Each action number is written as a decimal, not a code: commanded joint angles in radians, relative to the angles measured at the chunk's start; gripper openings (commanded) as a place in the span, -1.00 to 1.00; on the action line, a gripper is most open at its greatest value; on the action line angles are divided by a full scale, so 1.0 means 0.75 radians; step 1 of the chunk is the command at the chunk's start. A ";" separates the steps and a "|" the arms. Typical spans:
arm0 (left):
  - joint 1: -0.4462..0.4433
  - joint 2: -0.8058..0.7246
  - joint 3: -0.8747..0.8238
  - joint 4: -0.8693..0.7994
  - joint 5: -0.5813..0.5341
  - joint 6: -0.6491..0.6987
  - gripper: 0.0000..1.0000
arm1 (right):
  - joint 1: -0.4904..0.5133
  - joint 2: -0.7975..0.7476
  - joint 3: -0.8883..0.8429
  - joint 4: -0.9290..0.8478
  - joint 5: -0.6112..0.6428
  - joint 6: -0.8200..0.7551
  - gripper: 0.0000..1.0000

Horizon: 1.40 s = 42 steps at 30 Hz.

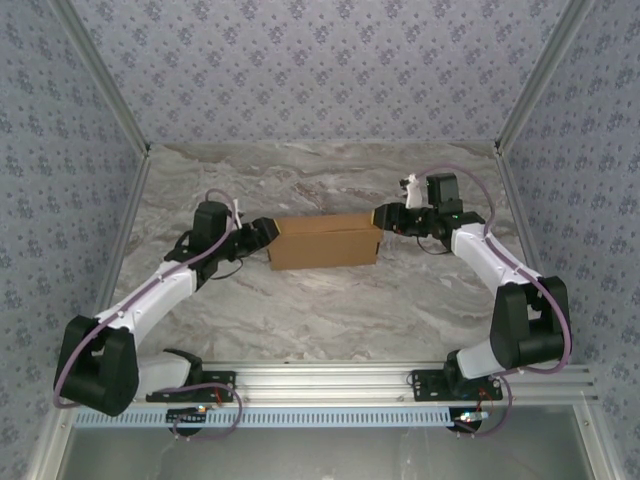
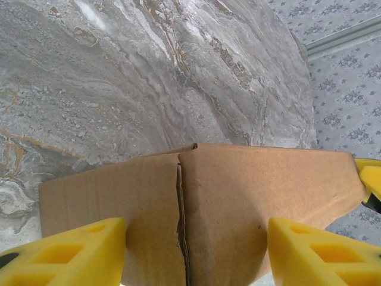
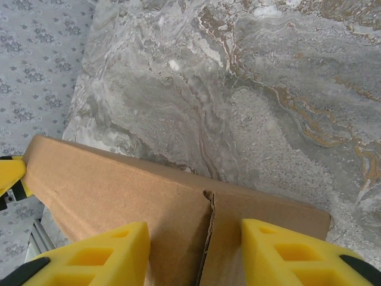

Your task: Fold the paper box

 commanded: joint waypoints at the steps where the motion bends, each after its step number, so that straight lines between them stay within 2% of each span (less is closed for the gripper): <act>1: -0.057 0.048 0.062 0.048 0.063 0.011 0.20 | 0.026 0.015 0.004 0.045 -0.093 0.039 -0.16; 12: -0.070 0.263 0.284 0.130 -0.027 0.109 0.20 | 0.036 0.173 0.235 0.127 -0.036 0.053 -0.24; 16: -0.070 0.377 0.400 0.151 -0.026 0.141 0.21 | 0.038 0.249 0.354 0.144 -0.015 0.024 -0.25; 21: -0.071 0.461 0.476 0.176 -0.042 0.161 0.22 | 0.042 0.292 0.396 0.161 0.030 -0.041 -0.28; 28: -0.080 0.452 0.384 0.246 -0.066 0.159 0.23 | 0.057 0.247 0.304 0.185 0.062 -0.118 -0.27; 42: -0.176 0.312 0.106 0.340 -0.170 0.117 0.30 | 0.109 0.024 -0.096 0.305 0.191 -0.174 -0.17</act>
